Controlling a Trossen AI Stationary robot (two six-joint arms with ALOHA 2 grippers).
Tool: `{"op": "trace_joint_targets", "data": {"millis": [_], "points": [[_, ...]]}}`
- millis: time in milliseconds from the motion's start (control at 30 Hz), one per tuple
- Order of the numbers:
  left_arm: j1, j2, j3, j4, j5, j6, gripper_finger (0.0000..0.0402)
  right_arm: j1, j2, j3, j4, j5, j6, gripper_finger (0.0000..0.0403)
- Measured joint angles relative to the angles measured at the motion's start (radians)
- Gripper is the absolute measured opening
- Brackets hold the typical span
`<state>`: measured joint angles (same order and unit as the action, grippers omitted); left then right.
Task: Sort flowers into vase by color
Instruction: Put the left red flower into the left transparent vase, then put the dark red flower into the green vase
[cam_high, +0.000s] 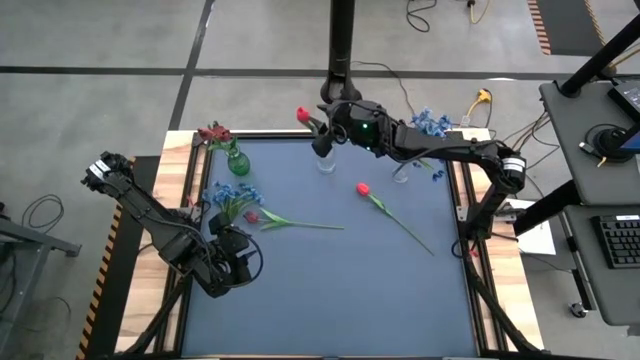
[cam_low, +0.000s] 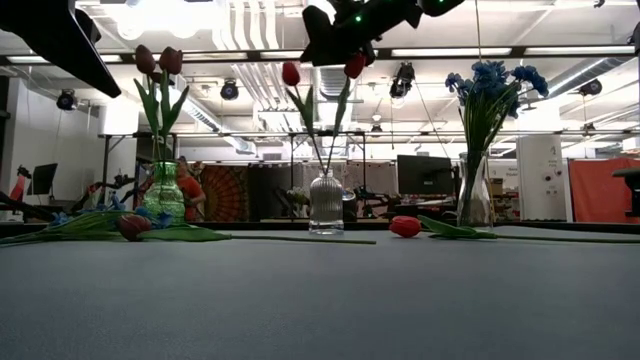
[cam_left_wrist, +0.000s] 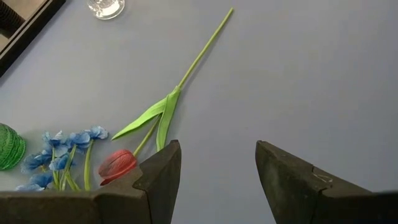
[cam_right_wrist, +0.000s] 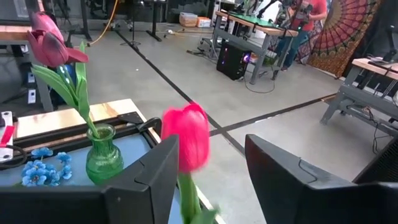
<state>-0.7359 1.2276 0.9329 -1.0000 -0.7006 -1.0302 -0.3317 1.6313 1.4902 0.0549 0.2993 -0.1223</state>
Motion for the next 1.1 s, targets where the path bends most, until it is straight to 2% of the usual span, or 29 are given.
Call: {"op": "trace_joint_targets", "data": {"millis": [433, 600, 667, 933, 1100], "points": [[0.001, 0.000, 0.000, -0.004, -0.029, 0.001, 0.0190, 0.012, -0.027, 0.050, -0.067, -0.003, 0.033, 0.0207], [0.042, 0.000, 0.000, 0.034, -0.136, 0.104, 0.0190, 0.034, -0.079, 0.103, -0.154, -0.003, 0.033, 0.0210], [0.076, 0.000, 0.000, 0.090, -0.146, 0.184, 0.0190, 0.052, -0.101, 0.125, -0.199, -0.003, 0.027, 0.0210], [0.236, 0.039, 0.000, 0.398, -0.009, 0.548, 0.0190, 0.146, -0.192, 0.198, -0.365, -0.003, -0.009, 0.0209], [0.319, 0.109, 0.000, 0.447, 0.070, 0.637, 0.0190, 0.204, -0.229, 0.255, -0.532, -0.003, -0.009, 0.0208]]}}
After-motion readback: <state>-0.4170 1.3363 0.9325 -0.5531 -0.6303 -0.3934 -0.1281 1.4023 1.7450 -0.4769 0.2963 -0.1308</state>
